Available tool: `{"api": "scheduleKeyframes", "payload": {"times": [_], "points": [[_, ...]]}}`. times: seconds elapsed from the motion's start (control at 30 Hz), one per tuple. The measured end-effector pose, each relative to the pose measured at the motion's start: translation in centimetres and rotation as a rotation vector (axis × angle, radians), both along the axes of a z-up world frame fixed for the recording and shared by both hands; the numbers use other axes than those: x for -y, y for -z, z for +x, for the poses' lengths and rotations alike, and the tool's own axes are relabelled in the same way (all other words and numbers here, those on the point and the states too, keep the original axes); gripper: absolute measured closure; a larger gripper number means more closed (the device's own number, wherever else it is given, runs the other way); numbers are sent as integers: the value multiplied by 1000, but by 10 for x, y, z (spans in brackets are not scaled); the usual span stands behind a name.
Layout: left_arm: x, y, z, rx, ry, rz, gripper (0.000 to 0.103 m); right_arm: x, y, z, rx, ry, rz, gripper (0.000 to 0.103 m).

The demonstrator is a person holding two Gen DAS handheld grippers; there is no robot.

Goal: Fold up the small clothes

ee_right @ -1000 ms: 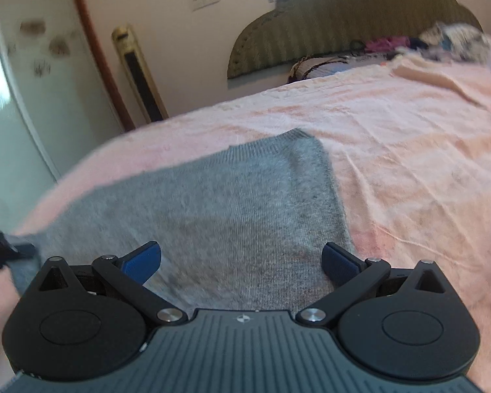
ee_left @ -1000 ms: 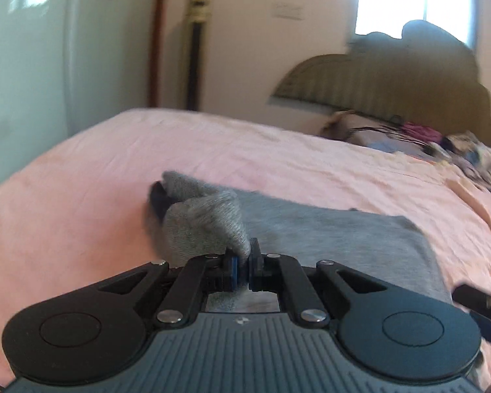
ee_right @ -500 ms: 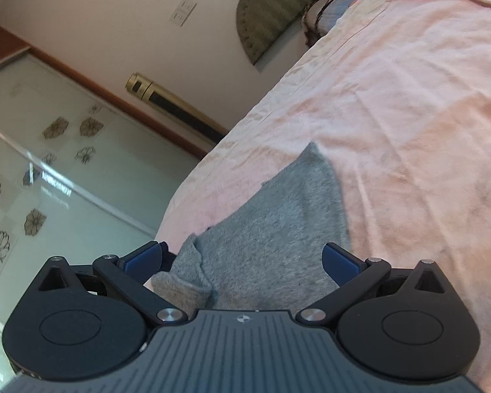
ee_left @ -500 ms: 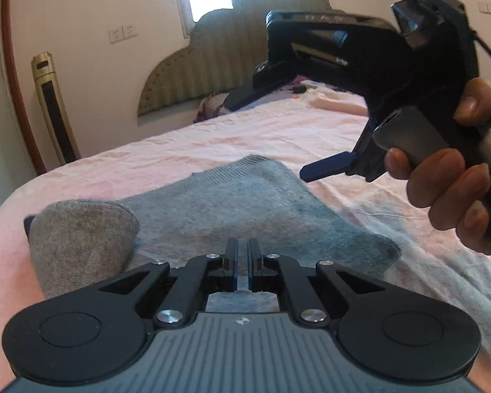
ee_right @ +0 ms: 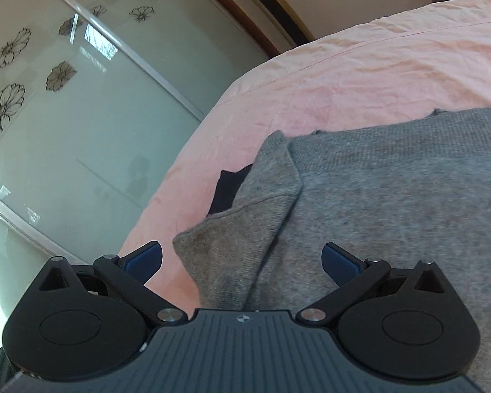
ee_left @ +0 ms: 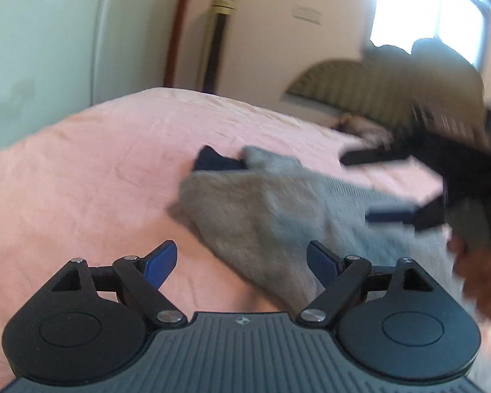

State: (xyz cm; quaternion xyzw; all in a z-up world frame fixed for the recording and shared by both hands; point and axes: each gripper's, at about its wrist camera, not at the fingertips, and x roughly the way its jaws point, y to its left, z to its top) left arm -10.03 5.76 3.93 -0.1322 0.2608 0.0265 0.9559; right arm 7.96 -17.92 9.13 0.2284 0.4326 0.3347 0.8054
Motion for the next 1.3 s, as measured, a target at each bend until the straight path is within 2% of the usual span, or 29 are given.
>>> {"api": "scheduleKeyframes", "payload": {"times": [0.07, 0.13, 0.2, 0.3, 0.33, 0.4, 0.47, 0.53, 0.57, 0.6, 0.67, 0.73, 0.87, 0.97, 1.07, 1.13, 1.23, 1.27, 1.3], "points": [[-15, -11, 11, 87, 1, 9, 16, -8, 5, 6, -24, 15, -12, 0], [-26, -24, 38, 124, 130, 28, 16, -7, 9, 8, -51, 46, -1, 0], [-31, -30, 76, 66, 289, 42, 16, -3, 11, 5, -62, 69, 16, 0], [-21, -28, 119, -27, 548, 143, 16, 8, 16, -3, -74, 129, 17, 0], [-14, -25, 127, -42, 591, 200, 16, 12, 18, -6, -85, 147, 22, 0], [-3, -15, 144, -125, 704, 265, 16, 19, 21, -17, -98, 172, 25, 0], [2, -5, 154, -193, 749, 282, 17, 24, 22, -26, -104, 190, 25, 0], [1, 1, 159, -239, 805, 261, 18, 30, 25, -34, -112, 211, 21, 0], [0, 1, 157, -238, 820, 249, 35, 32, 26, -36, -114, 218, 20, 0], [-2, 1, 157, -247, 837, 233, 60, 35, 27, -38, -117, 224, 20, 0], [-9, -4, 151, -248, 832, 218, 74, 38, 29, -39, -120, 229, 17, 0], [-21, -11, 141, -234, 842, 177, 84, 39, 30, -39, -118, 227, 13, 0], [-56, -26, 103, -182, 852, 111, 91, 35, 28, -39, -103, 209, -2, 0], [-84, -23, 80, -198, 801, 73, 91, 31, 27, -39, -93, 189, 0, 0], [-103, -11, 66, -229, 709, 63, 91, 24, 27, -35, -90, 161, -1, 0], [-104, -11, 62, -205, 634, 108, 90, 15, 25, -28, -85, 141, -16, 0], [-85, -25, 66, -142, 665, 185, 88, 2, 19, -13, -70, 112, -18, 0], [-74, -31, 68, -108, 697, 225, 76, -1, 17, -8, -72, 111, -9, 0], [-61, -35, 71, -77, 727, 273, 44, -4, 17, -4, -76, 113, -1, 0]]}}
